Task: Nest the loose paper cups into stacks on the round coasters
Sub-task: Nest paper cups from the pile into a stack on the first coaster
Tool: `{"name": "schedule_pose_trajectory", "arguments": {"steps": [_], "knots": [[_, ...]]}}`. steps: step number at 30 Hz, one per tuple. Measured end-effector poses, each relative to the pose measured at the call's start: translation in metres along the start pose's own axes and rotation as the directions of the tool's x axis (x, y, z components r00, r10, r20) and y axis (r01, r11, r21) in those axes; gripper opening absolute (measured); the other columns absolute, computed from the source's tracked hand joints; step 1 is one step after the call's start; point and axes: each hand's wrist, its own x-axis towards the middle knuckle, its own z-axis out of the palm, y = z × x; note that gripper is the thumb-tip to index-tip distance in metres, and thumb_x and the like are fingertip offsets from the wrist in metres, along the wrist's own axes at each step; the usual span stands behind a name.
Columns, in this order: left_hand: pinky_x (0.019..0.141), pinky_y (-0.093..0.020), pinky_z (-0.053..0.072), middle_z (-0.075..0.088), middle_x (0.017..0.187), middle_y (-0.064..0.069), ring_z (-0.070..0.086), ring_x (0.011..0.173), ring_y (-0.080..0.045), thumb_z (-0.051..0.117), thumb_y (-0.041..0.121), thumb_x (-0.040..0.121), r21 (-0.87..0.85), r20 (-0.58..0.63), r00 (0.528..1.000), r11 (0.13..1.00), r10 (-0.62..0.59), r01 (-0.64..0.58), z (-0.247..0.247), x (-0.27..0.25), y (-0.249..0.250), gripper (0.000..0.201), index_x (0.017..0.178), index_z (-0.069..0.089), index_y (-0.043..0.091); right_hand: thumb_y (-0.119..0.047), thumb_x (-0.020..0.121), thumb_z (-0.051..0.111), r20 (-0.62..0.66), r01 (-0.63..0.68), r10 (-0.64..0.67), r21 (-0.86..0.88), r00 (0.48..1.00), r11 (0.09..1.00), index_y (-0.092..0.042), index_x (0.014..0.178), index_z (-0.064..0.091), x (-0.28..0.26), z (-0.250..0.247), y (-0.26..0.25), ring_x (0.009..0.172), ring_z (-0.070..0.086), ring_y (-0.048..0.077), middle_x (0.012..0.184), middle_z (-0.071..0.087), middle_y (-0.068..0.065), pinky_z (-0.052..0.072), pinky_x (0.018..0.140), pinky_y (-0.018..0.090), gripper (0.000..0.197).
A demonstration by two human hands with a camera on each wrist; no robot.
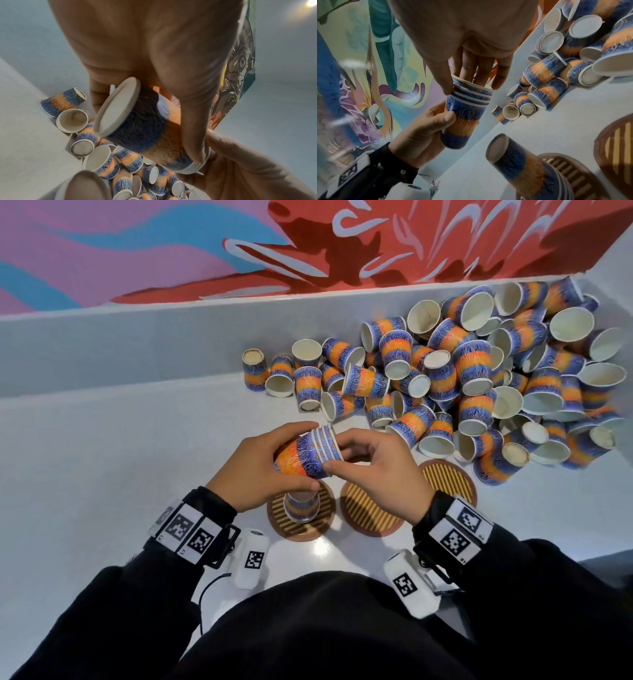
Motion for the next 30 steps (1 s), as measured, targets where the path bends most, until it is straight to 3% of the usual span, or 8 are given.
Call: {"name": "schedule_pose_trajectory", "arguments": {"steps": [5,11,13,15,18,21,26,30], "knots": [[0.091,-0.028,0.062,0.067,0.129,0.011,0.066,0.116,-0.009,0.089,0.05,0.069,-0.022,-0.042,0.999,1.0,-0.02,0.02,-0.018,-0.006,0.0,0.086,0.147,0.053,0.042,-0.003,0.092,0.077,-0.008,-0.084,0.086,0.137,0.996,0.987,-0.004,0.11,0.077,0.0,-0.001,0.003,0.093,0.078,0.026,0.098,0.081,0.009,0.063,0.091,0.044,0.018],[0.09,-0.026,0.061,0.071,0.123,0.011,0.067,0.115,-0.008,0.088,0.039,0.069,-0.14,-0.18,0.984,0.99,-0.014,-0.011,-0.03,-0.01,0.004,0.062,0.127,0.07,0.028,-0.002,0.093,0.074,-0.06,-0.152,0.182,0.337,0.982,0.929,-0.009,0.107,0.078,0.001,0.005,-0.001,0.09,0.075,0.026,0.101,0.081,0.015,0.061,0.086,0.034,0.016],[0.089,-0.031,0.063,0.071,0.121,0.008,0.069,0.112,-0.011,0.09,0.033,0.069,-0.204,-0.225,0.974,0.979,-0.018,-0.029,-0.033,-0.01,0.003,0.059,0.124,0.072,0.025,-0.003,0.094,0.074,-0.083,-0.162,0.21,0.391,0.974,0.906,-0.007,0.109,0.077,0.001,0.005,-0.002,0.093,0.076,0.031,0.103,0.081,0.017,0.06,0.089,0.039,0.016],[0.09,-0.036,0.064,0.07,0.125,0.005,0.068,0.117,-0.016,0.095,0.029,0.069,-0.279,-0.251,0.968,0.959,-0.023,-0.05,-0.035,-0.009,-0.001,0.066,0.13,0.068,0.025,-0.005,0.094,0.075,-0.096,-0.171,0.233,0.43,0.968,0.887,-0.007,0.109,0.077,0.002,0.004,-0.001,0.102,0.073,0.045,0.106,0.079,0.021,0.056,0.097,0.054,0.016],[0.092,-0.041,0.062,0.063,0.14,-0.006,0.065,0.126,-0.027,0.1,0.036,0.062,-0.453,-0.246,0.969,0.888,-0.035,-0.083,-0.033,-0.008,-0.002,0.089,0.141,0.06,0.026,-0.008,0.088,0.079,-0.081,-0.188,0.262,0.498,0.962,0.847,-0.009,0.106,0.076,0.003,0.007,-0.006,0.103,0.071,0.043,0.107,0.079,0.022,0.052,0.104,0.06,0.018],[0.093,-0.044,0.06,0.055,0.149,-0.011,0.063,0.13,-0.034,0.103,0.034,0.056,-0.592,-0.219,0.976,0.797,-0.021,-0.115,-0.026,-0.006,0.0,0.105,0.148,0.053,0.025,-0.012,0.078,0.081,-0.059,-0.196,0.276,0.565,0.959,0.801,-0.006,0.104,0.073,0.006,0.013,-0.012,0.094,0.073,0.032,0.101,0.079,0.017,0.058,0.096,0.048,0.028],[0.096,-0.039,0.057,0.06,0.142,-0.018,0.063,0.126,-0.035,0.084,0.003,0.061,-0.787,-0.19,0.981,0.603,-0.037,-0.13,-0.006,-0.006,-0.001,0.102,0.153,0.043,0.012,-0.013,0.074,0.078,0.022,-0.245,0.324,0.703,0.946,0.668,0.001,0.103,0.07,0.005,0.02,-0.018,0.087,0.074,0.03,0.1,0.075,0.023,0.065,0.084,0.037,0.033],[0.096,-0.041,0.058,0.067,0.135,-0.023,0.067,0.123,-0.037,0.096,0.009,0.06,-0.841,-0.128,0.987,0.537,-0.095,-0.058,0.004,-0.008,-0.005,0.098,0.147,0.051,0.002,-0.008,0.084,0.074,0.096,-0.308,0.343,0.705,0.934,0.639,0.0,0.101,0.072,-0.001,0.021,-0.02,0.083,0.077,0.027,0.097,0.077,0.02,0.066,0.08,0.036,0.018]]}}
